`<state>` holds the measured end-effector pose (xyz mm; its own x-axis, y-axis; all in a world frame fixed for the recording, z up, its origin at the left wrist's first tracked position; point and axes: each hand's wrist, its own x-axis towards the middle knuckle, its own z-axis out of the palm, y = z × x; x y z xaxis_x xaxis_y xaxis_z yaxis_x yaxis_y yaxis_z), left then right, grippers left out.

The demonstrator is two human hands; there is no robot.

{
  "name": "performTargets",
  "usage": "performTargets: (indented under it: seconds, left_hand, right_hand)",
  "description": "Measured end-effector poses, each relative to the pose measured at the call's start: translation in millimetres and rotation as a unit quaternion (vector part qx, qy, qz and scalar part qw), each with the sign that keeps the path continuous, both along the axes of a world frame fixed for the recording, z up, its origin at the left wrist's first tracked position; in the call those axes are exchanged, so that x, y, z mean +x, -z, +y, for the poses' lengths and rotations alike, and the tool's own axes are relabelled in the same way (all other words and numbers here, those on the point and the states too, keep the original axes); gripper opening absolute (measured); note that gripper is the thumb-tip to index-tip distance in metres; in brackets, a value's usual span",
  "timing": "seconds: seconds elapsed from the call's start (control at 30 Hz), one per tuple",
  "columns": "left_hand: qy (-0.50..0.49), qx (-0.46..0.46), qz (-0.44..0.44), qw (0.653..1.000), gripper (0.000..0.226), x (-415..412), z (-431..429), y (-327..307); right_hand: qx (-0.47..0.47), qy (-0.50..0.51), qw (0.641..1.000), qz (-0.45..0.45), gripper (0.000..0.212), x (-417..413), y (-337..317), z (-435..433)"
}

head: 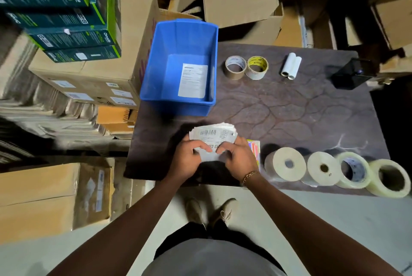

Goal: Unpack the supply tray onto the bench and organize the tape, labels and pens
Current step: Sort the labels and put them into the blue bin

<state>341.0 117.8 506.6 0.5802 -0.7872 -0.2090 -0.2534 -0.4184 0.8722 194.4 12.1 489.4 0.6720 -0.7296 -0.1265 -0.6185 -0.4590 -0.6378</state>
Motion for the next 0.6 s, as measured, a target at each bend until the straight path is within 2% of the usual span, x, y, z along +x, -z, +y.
performTargets:
  seconds: [0.07, 0.13, 0.2, 0.27, 0.33, 0.43, 0.6]
  left_hand:
    - [0.029, 0.020, -0.047, 0.998, 0.047, -7, 2, 14]
    - [0.057, 0.067, -0.043, 0.995, 0.038, -16, 6, 29]
    - [0.068, 0.121, -0.022, 0.990, 0.035, -22, 6, 30]
    - [0.052, 0.118, -0.031, 0.991, 0.040, -22, 2, 25]
    - [0.046, 0.074, -0.037, 0.996, 0.042, -19, -3, 9]
    - [0.043, 0.001, -0.003, 0.999, 0.036, -9, -13, -27]
    - [0.031, -0.055, 0.042, 0.997, 0.043, 47, -57, -82]
  right_hand:
    - [-0.072, -0.029, 0.996, 0.042, 0.022, -7, 3, 1]
    - [-0.099, -0.077, 0.989, 0.072, 0.020, -13, 10, 3]
    - [-0.051, -0.089, 0.991, 0.088, 0.018, -14, 12, 1]
    - [0.029, -0.066, 0.995, 0.075, 0.018, -13, 8, -3]
    - [0.068, -0.046, 0.996, 0.031, 0.025, -12, -2, -10]
    - [0.113, -0.022, 0.991, -0.075, 0.034, -5, -33, -24]
    - [0.146, 0.000, 0.970, -0.195, 0.039, 41, -83, -60]
